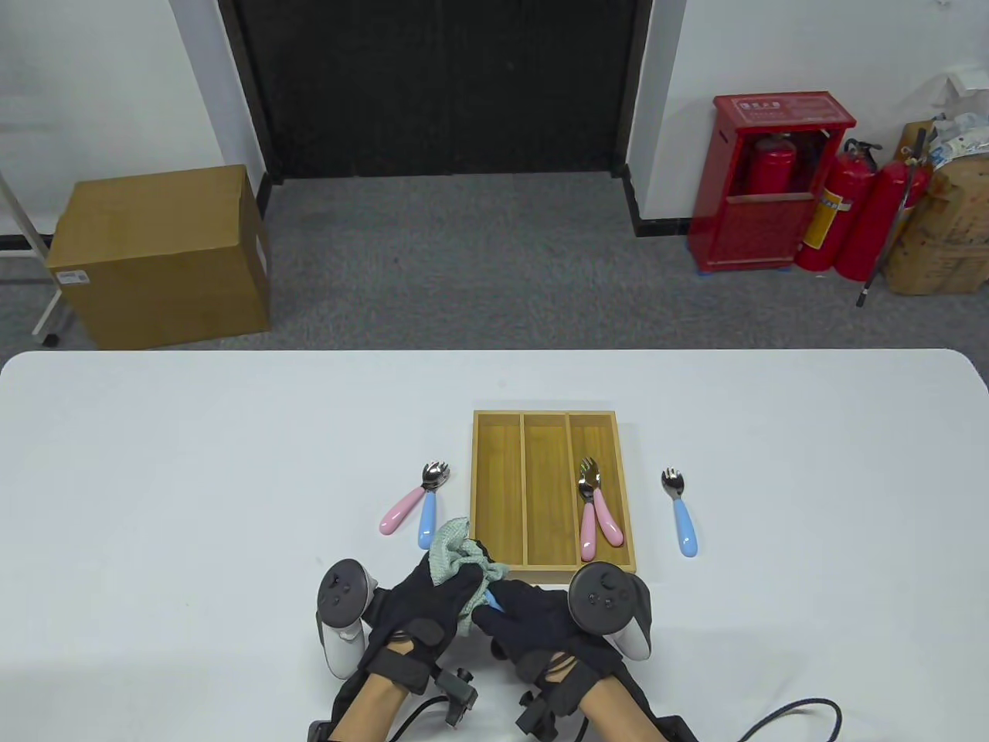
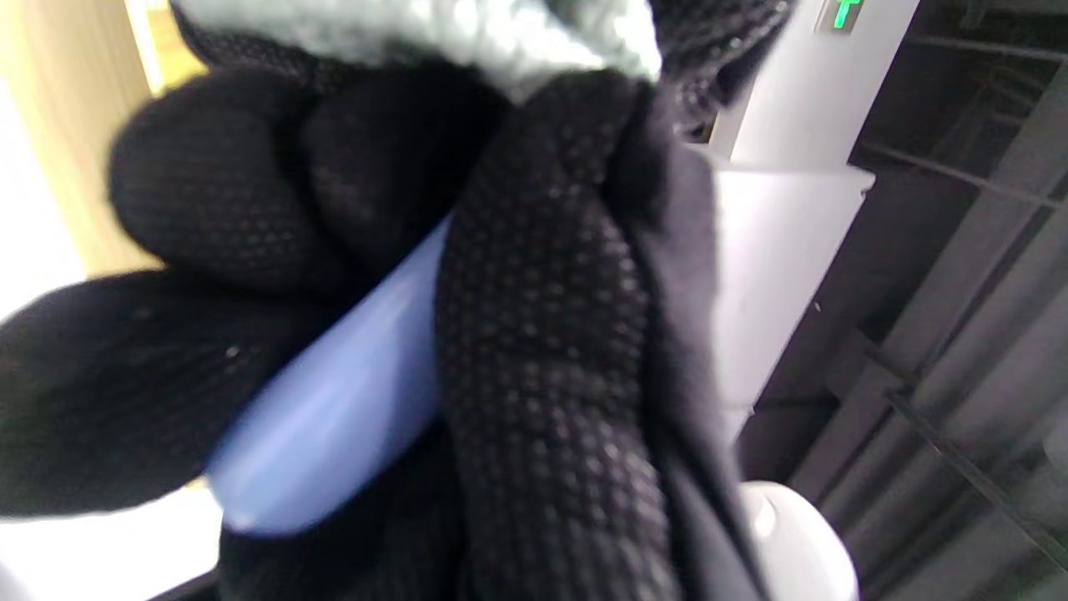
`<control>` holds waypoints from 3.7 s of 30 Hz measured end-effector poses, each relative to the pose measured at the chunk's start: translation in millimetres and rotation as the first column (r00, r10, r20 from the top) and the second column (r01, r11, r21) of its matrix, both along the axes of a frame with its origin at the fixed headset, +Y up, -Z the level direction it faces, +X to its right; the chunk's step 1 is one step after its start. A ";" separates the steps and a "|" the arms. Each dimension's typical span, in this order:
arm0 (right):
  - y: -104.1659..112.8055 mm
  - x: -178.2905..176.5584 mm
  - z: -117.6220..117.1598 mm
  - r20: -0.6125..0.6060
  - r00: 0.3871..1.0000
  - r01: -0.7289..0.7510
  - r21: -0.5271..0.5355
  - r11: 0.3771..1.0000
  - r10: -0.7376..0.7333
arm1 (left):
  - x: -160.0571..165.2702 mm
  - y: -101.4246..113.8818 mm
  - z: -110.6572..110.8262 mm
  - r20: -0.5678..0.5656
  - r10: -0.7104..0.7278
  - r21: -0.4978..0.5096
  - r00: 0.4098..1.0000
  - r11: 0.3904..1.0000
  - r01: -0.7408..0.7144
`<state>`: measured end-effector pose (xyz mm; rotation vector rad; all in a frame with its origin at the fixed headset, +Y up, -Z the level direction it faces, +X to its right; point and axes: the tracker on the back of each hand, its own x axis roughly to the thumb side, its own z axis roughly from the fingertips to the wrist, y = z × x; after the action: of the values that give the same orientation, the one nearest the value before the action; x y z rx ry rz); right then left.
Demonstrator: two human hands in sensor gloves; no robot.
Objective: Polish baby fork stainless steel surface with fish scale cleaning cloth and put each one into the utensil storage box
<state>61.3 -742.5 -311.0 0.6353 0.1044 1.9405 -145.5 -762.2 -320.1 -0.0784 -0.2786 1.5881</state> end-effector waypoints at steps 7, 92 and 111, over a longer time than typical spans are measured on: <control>-1.0 0.5 -1.0 0.010 1.000 0.001 -0.017 1.000 -0.001 | -3.9 4.2 -5.0 -0.072 -0.074 0.025 0.995 0.997 0.076; -11.6 181.6 -102.8 0.545 0.335 -0.501 -0.588 0.635 0.769 | -41.9 5.5 -14.2 -0.248 -0.305 0.080 0.920 0.939 0.333; -29.6 189.0 -122.5 0.530 0.378 -0.435 -0.623 0.651 0.759 | -48.1 5.1 -18.4 -0.213 -0.228 0.047 0.950 0.969 0.243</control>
<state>250.3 -772.2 -433.6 -0.6790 0.2049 2.6647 -193.6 -757.2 -338.5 0.1060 -0.1573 1.3340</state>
